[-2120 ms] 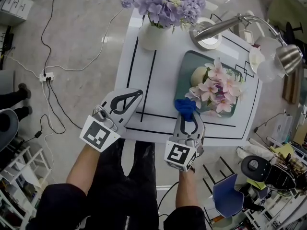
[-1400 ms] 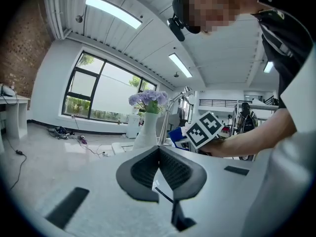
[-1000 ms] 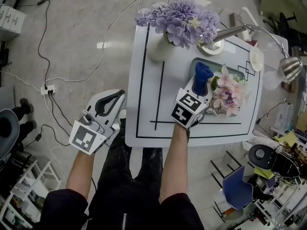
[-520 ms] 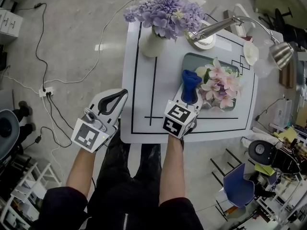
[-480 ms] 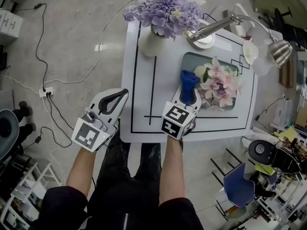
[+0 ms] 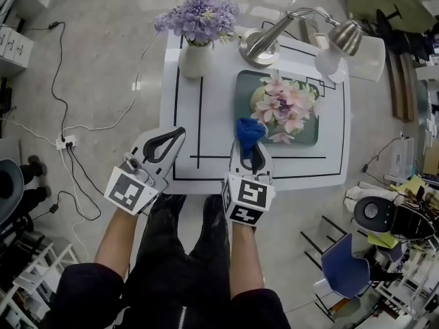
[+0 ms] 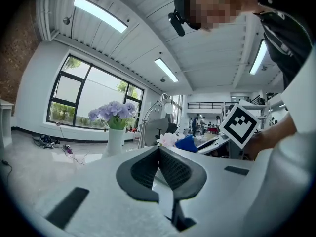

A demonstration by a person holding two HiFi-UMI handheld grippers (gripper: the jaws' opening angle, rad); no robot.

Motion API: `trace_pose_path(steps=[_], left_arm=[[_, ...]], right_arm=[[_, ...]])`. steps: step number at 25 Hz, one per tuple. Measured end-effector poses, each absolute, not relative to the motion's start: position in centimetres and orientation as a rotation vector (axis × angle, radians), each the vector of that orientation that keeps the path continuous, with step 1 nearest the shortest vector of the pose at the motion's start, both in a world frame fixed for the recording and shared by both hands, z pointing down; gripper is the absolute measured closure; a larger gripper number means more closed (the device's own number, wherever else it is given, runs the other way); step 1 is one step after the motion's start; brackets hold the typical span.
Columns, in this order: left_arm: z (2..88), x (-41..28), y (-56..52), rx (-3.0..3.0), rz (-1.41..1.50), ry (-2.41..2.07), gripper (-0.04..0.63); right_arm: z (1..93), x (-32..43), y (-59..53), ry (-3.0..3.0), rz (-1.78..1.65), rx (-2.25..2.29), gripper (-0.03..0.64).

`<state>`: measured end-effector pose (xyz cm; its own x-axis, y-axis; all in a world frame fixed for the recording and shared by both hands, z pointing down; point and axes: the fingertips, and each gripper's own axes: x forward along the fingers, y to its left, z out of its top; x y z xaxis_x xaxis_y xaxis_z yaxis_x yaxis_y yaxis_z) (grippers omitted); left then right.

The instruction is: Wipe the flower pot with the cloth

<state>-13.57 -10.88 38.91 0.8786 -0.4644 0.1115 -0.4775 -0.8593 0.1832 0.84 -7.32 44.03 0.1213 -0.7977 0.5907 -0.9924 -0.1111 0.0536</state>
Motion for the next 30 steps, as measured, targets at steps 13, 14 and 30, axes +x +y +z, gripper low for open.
trace_pose_path(steps=[13,14,30], left_arm=[[32.9,-6.3,-0.9,2.866,0.014,-0.948,0.59],[32.3,-6.0,-0.1,2.866,0.013,-0.971,0.589],[29.8,-4.2,8.3,2.797,0.051,-1.059,0.589]], right_arm=[[39.1,10.7,3.7,-2.021,0.679,1.923,0.507],[38.5,11.2,4.4,-2.039,0.671,1.915,0.508],[32.6,10.7,12.2,-2.177,0.557,1.906,0.508]])
